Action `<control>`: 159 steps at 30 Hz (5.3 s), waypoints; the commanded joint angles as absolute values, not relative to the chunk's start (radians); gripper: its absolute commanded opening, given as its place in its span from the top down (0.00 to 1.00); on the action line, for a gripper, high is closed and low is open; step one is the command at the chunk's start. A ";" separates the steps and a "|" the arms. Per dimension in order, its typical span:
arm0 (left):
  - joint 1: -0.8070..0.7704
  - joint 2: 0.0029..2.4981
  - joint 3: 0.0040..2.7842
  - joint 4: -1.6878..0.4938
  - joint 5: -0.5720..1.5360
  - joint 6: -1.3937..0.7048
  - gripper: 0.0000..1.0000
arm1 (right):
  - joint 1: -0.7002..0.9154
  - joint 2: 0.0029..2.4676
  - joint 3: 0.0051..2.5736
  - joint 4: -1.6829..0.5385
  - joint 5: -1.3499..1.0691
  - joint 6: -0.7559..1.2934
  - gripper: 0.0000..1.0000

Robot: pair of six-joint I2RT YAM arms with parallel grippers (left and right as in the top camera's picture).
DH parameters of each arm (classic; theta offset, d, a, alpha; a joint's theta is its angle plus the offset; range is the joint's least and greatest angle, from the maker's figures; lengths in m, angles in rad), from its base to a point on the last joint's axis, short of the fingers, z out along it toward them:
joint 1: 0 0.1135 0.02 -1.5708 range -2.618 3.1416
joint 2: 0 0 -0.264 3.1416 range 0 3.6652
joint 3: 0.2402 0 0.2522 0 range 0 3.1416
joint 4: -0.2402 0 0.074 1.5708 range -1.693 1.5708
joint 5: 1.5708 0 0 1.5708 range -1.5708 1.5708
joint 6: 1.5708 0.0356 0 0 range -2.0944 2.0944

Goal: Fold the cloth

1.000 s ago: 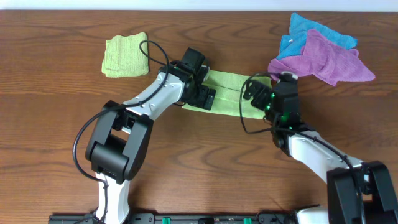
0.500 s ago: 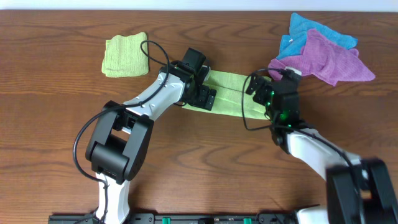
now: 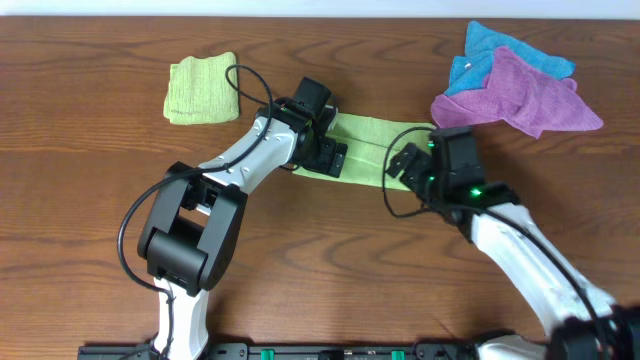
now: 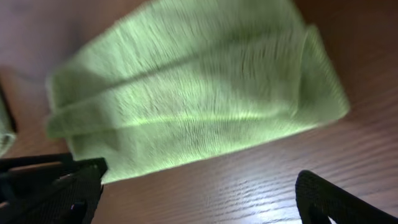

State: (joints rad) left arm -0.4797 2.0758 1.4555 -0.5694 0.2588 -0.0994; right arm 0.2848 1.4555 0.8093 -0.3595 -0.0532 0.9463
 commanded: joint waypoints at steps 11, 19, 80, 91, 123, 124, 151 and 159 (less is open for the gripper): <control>-0.480 2.094 1.468 -0.572 0.243 -0.081 0.05 | 0.296 1.618 0.810 -0.196 -0.046 1.140 0.01; -0.480 2.094 1.468 -0.572 0.244 -0.081 0.05 | 0.295 1.623 0.810 -0.110 0.039 1.165 0.01; -0.476 2.094 1.468 -0.646 0.244 -0.078 0.05 | 0.301 1.724 0.813 0.440 0.188 0.658 0.01; -0.440 1.929 1.530 -0.799 0.247 0.050 0.05 | 0.239 1.444 0.817 -0.323 0.066 0.380 0.01; -0.442 2.162 1.529 -0.474 0.210 -0.121 0.94 | 0.065 1.624 0.817 -0.214 -0.087 0.224 0.01; -0.442 2.168 1.529 -0.474 0.211 -0.122 0.94 | 0.065 1.634 0.817 -0.205 -0.087 0.221 0.01; -0.446 2.248 1.528 -0.536 0.184 -0.147 0.94 | 0.066 1.807 0.817 -0.046 -0.147 0.313 0.01; -0.446 2.285 1.528 -0.574 0.184 -0.147 0.94 | 0.067 1.807 0.817 -0.045 -0.202 0.379 0.28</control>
